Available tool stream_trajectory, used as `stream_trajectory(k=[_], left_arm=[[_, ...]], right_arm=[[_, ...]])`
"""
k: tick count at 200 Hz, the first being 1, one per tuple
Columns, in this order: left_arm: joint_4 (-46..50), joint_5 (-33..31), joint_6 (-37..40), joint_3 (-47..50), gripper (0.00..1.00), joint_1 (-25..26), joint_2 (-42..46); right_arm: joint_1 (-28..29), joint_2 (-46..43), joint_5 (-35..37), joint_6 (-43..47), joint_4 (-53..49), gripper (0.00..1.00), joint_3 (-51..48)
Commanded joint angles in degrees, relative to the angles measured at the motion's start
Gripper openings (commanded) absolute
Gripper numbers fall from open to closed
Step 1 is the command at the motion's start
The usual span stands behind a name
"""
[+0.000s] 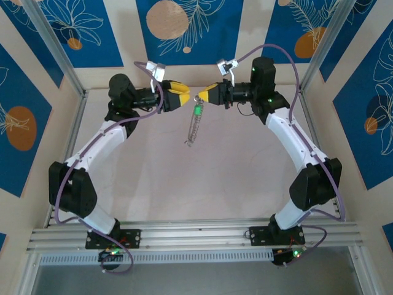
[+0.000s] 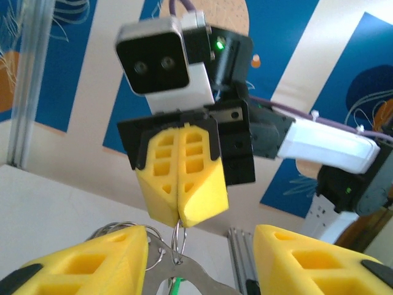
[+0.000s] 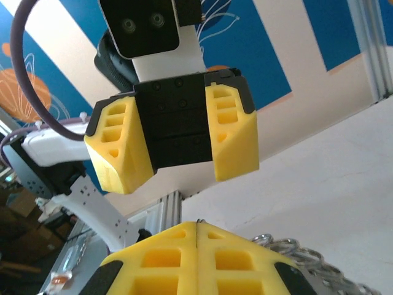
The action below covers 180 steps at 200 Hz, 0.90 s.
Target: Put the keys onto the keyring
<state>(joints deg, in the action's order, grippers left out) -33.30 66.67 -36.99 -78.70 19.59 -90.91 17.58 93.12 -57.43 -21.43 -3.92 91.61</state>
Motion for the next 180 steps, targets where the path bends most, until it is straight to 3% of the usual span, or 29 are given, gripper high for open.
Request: stream_trajectory(k=[1,62,180], left_arm=[[7.9,5.7,6.5,-3.4,0.44,-0.6,-1.2],[12.9,7.1,10.1,-5.5,0.44,-0.7,-2.0],[6.3,8.4,4.7,-5.7,0.37,-0.1,-4.6]], right_arm=[[-0.1,2.0,-4.5,7.3,-10.3,0.00,5.0],[0.7,4.7,-6.0,9.9,-15.0,0.00,9.3],[1.7,6.2,-6.2,10.2,-15.5,0.00,11.0]])
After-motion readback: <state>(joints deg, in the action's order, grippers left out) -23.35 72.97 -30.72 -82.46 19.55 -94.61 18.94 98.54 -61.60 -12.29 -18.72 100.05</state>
